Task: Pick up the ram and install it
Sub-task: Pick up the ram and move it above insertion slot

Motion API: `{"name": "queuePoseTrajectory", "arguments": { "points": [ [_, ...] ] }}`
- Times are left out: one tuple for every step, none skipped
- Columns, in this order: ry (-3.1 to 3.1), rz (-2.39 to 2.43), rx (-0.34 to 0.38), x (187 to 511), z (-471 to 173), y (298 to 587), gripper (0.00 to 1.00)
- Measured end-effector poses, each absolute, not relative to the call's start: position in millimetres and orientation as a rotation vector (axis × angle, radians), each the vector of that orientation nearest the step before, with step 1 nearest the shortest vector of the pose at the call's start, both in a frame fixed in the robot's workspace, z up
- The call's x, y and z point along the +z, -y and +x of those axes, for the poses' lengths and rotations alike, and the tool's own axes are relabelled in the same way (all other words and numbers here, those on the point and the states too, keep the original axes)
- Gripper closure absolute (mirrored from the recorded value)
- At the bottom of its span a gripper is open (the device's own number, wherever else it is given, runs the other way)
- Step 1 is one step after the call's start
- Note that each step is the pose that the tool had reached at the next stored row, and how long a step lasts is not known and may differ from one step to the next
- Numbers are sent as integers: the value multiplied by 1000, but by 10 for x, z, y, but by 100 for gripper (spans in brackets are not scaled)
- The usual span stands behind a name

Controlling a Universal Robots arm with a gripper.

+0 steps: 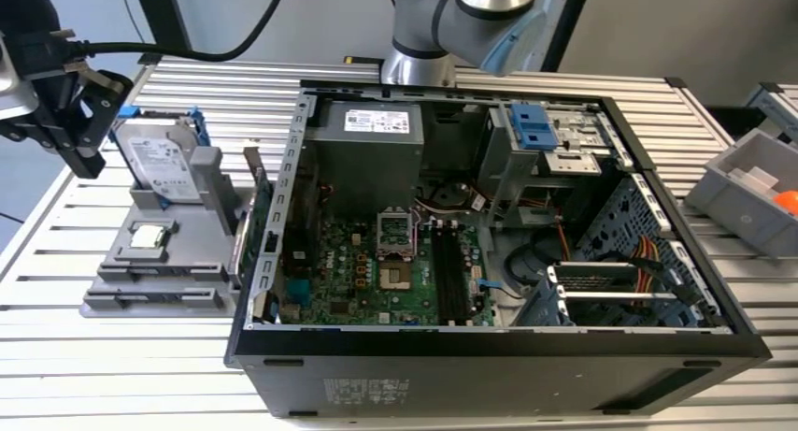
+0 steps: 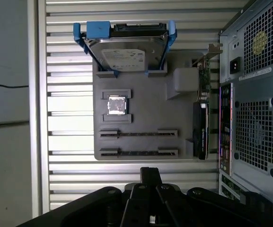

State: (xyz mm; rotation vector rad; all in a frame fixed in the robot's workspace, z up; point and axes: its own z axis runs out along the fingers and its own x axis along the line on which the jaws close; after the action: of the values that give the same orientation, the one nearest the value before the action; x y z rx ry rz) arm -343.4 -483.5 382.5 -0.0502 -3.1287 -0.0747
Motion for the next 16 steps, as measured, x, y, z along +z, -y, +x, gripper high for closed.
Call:
{"name": "queuePoseTrajectory", "arguments": {
  "points": [
    [3129,-50,-75,3825,-3434,4835,100],
    [3129,-50,-75,3825,-3434,4835,100],
    [3129,-50,-75,3825,-3434,4835,100],
    [3129,-50,-75,3825,-3434,4835,100],
    [3129,-50,-75,3825,-3434,4835,100],
    [3129,-50,-75,3825,-3434,4835,100],
    [3129,-50,-75,3825,-3434,4835,100],
    [3129,-50,-75,3825,-3434,4834,100],
    [3129,-50,-75,3825,-3434,4834,100],
    [3129,-50,-75,3825,-3434,4834,100],
    [3129,-50,-75,3825,-3434,4834,100],
    [3129,-50,-75,3825,-3434,4834,100],
    [3129,-50,-74,3826,-3434,4837,100],
    [3128,-50,-74,3826,-3434,4839,100],
    [3128,-50,-75,3826,-3434,4843,100],
    [3129,-50,-75,3824,-3434,4848,100]
  ]
}}
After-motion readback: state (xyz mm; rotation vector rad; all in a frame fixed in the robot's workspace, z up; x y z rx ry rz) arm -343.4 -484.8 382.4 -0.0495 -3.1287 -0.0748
